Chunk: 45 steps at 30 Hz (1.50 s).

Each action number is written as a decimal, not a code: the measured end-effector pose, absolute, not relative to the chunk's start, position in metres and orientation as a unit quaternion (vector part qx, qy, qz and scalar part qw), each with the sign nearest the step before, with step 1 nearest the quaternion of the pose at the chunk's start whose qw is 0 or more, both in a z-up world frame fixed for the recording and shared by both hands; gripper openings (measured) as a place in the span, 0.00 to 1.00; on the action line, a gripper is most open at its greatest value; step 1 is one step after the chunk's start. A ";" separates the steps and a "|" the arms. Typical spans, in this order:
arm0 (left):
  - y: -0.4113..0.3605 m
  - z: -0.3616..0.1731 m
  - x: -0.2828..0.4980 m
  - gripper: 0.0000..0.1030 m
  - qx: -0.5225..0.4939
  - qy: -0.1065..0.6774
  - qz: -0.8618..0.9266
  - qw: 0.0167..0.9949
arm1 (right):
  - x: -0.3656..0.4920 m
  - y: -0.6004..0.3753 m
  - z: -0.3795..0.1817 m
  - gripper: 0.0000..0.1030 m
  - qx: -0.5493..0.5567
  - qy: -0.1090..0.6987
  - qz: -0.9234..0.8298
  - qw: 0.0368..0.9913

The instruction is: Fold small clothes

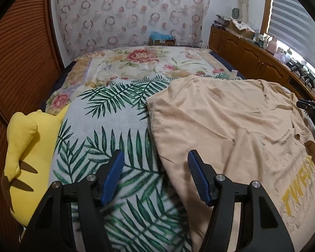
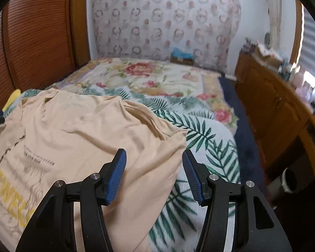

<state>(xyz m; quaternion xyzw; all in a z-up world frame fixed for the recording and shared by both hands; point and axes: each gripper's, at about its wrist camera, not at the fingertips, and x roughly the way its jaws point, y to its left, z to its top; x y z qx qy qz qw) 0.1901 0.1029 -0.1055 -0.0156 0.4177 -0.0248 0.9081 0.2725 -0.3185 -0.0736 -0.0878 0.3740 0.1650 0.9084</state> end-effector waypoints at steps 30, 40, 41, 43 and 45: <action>0.088 -0.051 0.198 0.01 -0.044 0.365 -0.101 0.925 | 0.307 -0.296 -0.079 0.04 -0.106 0.424 0.199 0.877; 0.075 0.016 0.077 0.01 -0.041 0.278 -0.147 0.948 | 0.198 -0.301 0.011 0.04 -0.083 0.326 0.252 0.908; 0.073 0.017 0.066 0.01 -0.040 0.278 -0.147 0.948 | 0.187 -0.305 0.017 0.04 -0.081 0.321 0.254 0.909; 0.072 0.018 0.044 0.01 -0.037 0.278 -0.156 0.947 | 0.157 -0.316 0.027 0.04 -0.074 0.314 0.261 0.910; 0.070 0.016 0.021 0.01 -0.038 0.278 -0.154 0.947 | 0.130 -0.328 0.033 0.04 -0.069 0.311 0.261 0.911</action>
